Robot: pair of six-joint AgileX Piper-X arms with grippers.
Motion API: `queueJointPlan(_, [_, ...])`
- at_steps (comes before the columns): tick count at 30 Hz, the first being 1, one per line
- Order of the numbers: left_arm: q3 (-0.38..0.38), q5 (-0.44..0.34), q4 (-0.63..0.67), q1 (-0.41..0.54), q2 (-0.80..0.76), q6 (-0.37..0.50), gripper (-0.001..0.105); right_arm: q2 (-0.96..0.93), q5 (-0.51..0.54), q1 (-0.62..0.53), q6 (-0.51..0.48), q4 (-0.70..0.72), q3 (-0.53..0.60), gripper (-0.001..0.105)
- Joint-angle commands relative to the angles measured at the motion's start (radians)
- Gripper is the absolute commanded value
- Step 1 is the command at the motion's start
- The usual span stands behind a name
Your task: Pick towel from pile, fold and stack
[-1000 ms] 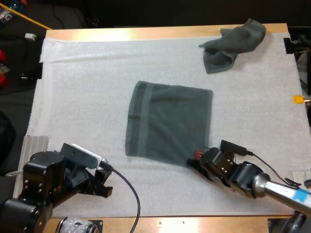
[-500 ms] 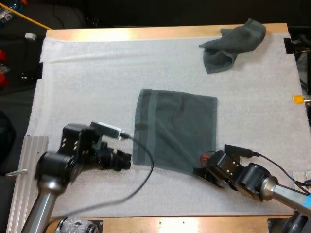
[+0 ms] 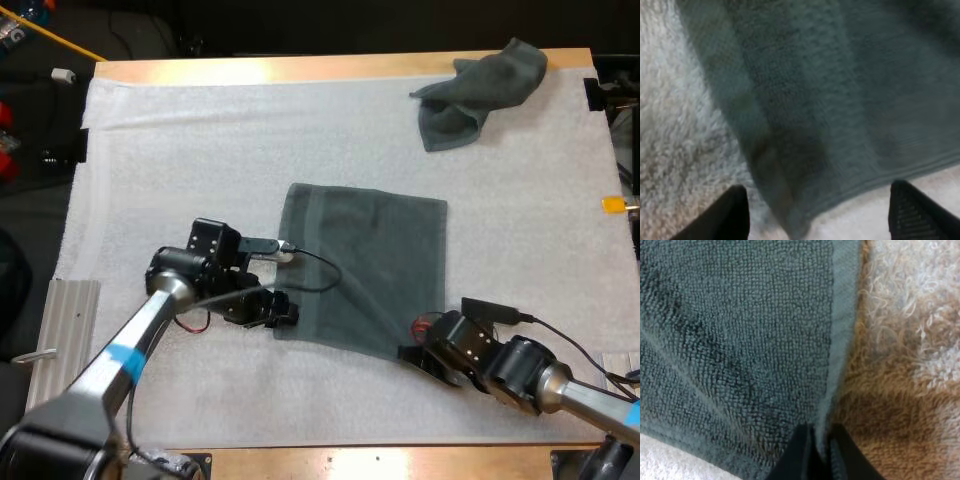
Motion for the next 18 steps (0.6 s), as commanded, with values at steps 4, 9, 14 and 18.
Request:
queueJointPlan(4, [0.000,0.020,-0.008,-0.003,0.065,-0.002,0.058,-0.006,-0.003,0.003,0.005,0.017,-0.001,0.000])
queueJointPlan(9, [0.000,0.143,-0.026,-0.003,0.083,-0.002,0.058,-0.006,0.021,0.003,0.009,0.017,-0.001,0.000])
queueJointPlan(14, [0.000,0.148,-0.026,-0.003,0.083,-0.002,0.058,-0.006,0.021,0.003,0.020,0.017,-0.001,0.000])
queueJointPlan(18, [0.000,0.113,-0.021,-0.003,0.090,-0.027,0.058,-0.006,0.021,0.003,0.036,0.017,-0.001,0.000])
